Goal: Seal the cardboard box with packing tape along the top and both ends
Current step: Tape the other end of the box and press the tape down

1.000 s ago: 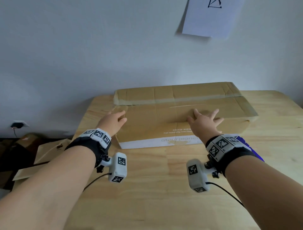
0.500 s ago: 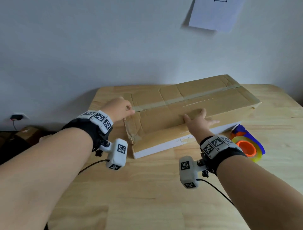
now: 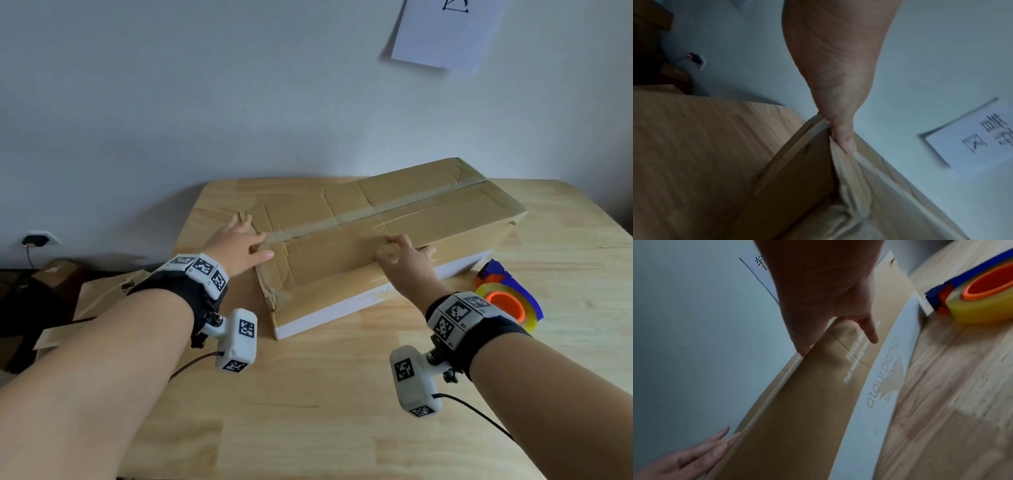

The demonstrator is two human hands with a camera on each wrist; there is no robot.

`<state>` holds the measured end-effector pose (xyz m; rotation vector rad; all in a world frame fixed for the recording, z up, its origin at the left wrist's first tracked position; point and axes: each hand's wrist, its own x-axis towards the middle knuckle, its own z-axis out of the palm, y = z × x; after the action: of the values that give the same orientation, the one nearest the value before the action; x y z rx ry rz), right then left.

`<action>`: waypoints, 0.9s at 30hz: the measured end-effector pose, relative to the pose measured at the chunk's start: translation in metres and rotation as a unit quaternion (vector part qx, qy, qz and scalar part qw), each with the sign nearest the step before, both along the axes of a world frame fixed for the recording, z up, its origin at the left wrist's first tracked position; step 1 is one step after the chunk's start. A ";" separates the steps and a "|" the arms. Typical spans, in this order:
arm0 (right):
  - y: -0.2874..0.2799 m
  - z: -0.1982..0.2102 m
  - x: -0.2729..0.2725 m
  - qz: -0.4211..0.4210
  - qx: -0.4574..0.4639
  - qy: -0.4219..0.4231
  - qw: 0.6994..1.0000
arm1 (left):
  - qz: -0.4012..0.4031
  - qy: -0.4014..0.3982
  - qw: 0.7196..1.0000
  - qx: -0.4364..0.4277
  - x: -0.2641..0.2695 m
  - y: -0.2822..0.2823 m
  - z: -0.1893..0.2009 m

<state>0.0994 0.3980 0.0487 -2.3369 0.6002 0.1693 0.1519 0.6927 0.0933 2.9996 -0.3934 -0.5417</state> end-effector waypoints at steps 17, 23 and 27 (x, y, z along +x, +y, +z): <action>-0.029 0.001 -0.008 0.038 0.139 -0.103 0.984 | 0.017 0.045 0.997 0.056 -0.026 -0.041 0.013; -0.054 0.014 -0.023 -0.014 0.255 -0.093 0.962 | 0.022 0.123 0.992 0.001 -0.049 -0.077 0.008; -0.060 0.023 -0.030 0.068 0.252 0.089 0.961 | 0.037 0.147 0.988 0.020 -0.051 -0.085 0.009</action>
<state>0.0691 0.3379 0.0720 -1.8746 0.4197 0.5368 0.1009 0.6079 0.1026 2.8927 -0.2515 -0.9767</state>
